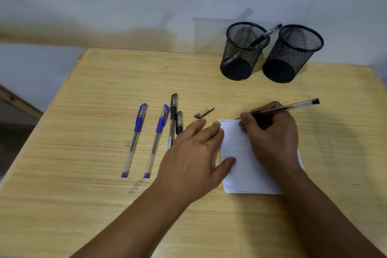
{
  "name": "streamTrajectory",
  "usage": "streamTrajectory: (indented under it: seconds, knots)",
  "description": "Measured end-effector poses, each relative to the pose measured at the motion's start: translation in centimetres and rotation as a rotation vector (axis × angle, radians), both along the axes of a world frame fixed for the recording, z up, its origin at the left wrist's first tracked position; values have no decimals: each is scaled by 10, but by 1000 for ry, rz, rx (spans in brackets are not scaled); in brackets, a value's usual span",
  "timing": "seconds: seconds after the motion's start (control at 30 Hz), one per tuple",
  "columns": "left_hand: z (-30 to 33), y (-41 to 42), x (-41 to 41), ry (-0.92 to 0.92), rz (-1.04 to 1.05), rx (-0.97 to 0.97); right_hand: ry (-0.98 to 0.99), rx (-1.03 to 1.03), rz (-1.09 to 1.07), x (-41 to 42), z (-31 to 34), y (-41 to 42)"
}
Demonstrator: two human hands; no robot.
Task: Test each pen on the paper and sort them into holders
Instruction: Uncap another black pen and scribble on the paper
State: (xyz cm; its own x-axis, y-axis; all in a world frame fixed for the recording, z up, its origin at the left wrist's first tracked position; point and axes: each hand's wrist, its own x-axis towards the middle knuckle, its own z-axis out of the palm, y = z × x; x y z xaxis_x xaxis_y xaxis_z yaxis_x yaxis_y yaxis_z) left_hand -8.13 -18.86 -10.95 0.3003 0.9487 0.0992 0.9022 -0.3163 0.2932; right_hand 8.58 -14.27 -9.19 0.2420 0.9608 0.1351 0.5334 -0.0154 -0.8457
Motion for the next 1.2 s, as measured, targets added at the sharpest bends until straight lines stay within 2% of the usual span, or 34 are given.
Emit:
streamTrajectory:
  seconds: [0.17, 0.3, 0.4, 0.57, 0.77, 0.87, 1.03, 1.2]
  knots:
    - [2, -1, 0, -13, 16, -7, 108, -23, -21, 3, 3, -1]
    - [9, 0, 2, -42, 30, -31, 340, -60, 2, 9, 8, 2]
    - [18, 1, 4, -23, 31, -1, 424, -60, 47, 13, 13, 0]
    - [29, 4, 4, 7, 64, 10, 471, -43, 83, 14, 21, -9]
    - [36, 16, -5, -213, 202, 32, 547, -47, 109, 20, 26, -20]
    - [36, 30, -11, -144, 279, 57, 567, -48, 105, 23, 26, -26]
    - [40, 41, -12, 77, 395, -64, 562, -56, 81, 26, 28, -34]
    - [42, 43, -13, 17, 427, -9, 507, -43, 116, 28, 34, -37]
